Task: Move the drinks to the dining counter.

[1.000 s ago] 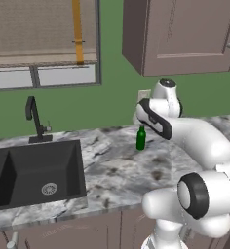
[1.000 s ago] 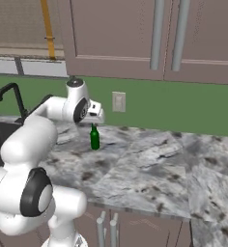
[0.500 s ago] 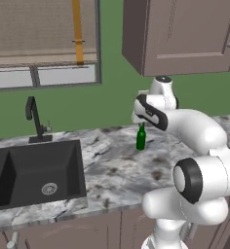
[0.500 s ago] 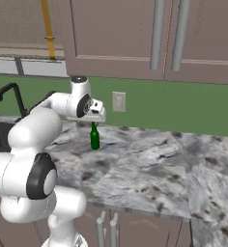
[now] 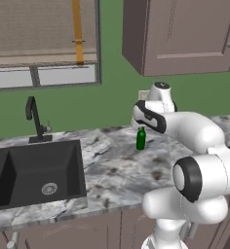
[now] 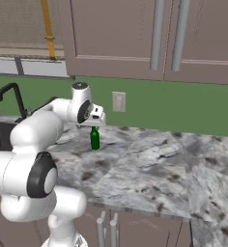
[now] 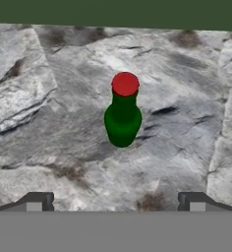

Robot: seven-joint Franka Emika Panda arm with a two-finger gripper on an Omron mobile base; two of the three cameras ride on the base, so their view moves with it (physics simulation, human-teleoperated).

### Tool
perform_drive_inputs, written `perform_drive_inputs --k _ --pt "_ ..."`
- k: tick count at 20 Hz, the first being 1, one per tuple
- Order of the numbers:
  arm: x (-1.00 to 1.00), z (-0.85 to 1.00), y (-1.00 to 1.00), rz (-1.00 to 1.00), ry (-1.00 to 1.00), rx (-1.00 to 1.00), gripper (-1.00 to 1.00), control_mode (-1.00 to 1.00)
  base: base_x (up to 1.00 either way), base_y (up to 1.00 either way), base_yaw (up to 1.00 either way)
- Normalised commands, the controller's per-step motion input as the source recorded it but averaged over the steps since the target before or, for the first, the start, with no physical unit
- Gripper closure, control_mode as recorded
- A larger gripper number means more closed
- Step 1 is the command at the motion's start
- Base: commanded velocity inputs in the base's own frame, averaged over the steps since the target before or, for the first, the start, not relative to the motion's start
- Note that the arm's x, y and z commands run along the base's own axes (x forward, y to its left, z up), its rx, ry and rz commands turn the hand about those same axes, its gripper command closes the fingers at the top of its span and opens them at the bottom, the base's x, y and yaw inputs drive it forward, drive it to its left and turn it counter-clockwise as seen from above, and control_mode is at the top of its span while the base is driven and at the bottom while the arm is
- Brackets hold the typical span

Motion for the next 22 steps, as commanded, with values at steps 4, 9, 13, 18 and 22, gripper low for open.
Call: perform_drive_inputs --k 4,9,13,18,22 --pt "0.21 0.00 0.00 0.00 0.03 0.00 -1.00 -1.00 0.00 0.00 0.00" --pt "0.18 0.00 0.00 0.00 0.00 0.00 -1.00 -1.00 0.00 0.00 0.00" --pt "0.15 0.00 0.00 0.00 0.01 0.00 -1.00 -1.00 0.00 0.00 0.00" --pt "0.09 0.00 0.00 0.00 0.00 0.00 -1.00 -1.00 0.00 0.00 0.00" --pt "0.08 0.00 0.00 0.00 0.00 0.00 -1.00 -1.00 0.00 0.00 0.00"
